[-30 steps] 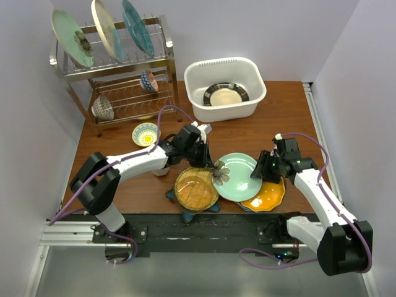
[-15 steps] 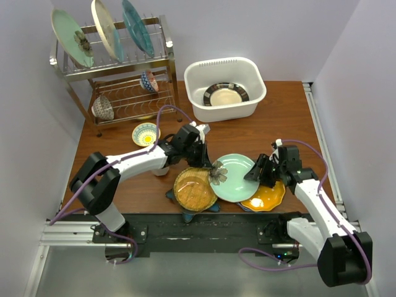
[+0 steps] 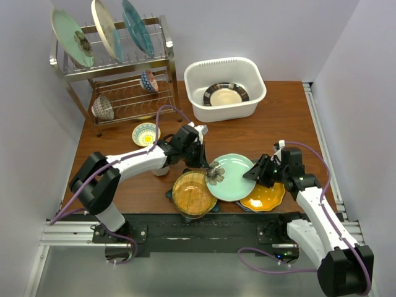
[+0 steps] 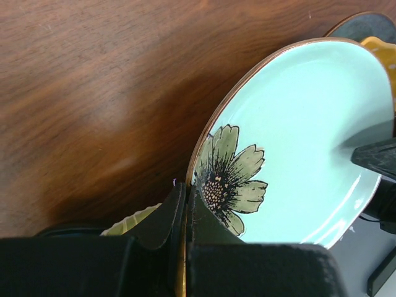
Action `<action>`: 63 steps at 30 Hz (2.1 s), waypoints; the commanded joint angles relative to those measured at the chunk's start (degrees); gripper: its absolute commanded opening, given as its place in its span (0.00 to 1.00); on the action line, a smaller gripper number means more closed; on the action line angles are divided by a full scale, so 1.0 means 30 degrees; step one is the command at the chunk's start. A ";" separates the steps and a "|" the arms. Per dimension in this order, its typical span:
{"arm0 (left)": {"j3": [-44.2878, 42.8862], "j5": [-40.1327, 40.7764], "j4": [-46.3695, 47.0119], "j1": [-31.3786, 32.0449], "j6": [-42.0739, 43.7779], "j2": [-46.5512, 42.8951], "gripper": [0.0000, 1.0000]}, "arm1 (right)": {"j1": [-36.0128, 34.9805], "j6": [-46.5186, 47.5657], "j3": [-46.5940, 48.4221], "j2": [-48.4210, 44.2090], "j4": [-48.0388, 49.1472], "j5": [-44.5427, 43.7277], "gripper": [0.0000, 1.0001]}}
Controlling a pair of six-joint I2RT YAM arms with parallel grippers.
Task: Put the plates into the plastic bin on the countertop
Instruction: Place the plate in the plastic bin.
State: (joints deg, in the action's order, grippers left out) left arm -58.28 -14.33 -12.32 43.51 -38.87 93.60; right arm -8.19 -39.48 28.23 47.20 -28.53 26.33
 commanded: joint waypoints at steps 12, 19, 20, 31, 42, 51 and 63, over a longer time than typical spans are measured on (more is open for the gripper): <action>-0.0290 -0.0849 0.1673 0.0000 0.0067 -0.0614 0.00 | -0.0026 -0.2716 -0.0561 -0.1056 0.4441 0.3323 0.40; -0.0436 -0.0966 0.1937 -0.0058 -0.0050 -0.0878 0.00 | -0.0026 -0.3215 -0.0767 -0.0939 0.5321 0.3998 0.40; -0.0465 -0.0908 0.1908 -0.0059 -0.0079 -0.0908 0.00 | -0.0054 -0.3215 -0.0767 -0.0909 0.5409 0.4085 0.39; -0.0612 -0.0527 0.2084 -0.0176 -0.0343 -0.1728 0.00 | -0.0025 -0.2952 -0.0737 -0.0529 0.5556 0.4847 0.36; -0.0583 -0.0527 0.2201 -0.0147 -0.0490 -0.2050 0.00 | -0.0025 -0.2981 -0.0943 -0.0470 0.5908 0.5287 0.13; -0.0554 -0.0410 0.2172 -0.0147 -0.0490 -0.2284 0.00 | -0.0026 -0.3011 -0.1118 -0.0528 0.6054 0.5375 0.00; -0.0553 0.0146 0.2026 -0.0176 -0.0226 -0.3192 0.06 | -0.0054 -0.3069 -0.1235 -0.0499 0.6083 0.5316 0.00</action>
State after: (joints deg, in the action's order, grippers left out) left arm -58.26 -14.52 -8.19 43.13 -39.86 87.44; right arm -8.21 -46.50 23.86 46.50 -16.71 37.04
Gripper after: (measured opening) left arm 0.029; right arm 0.152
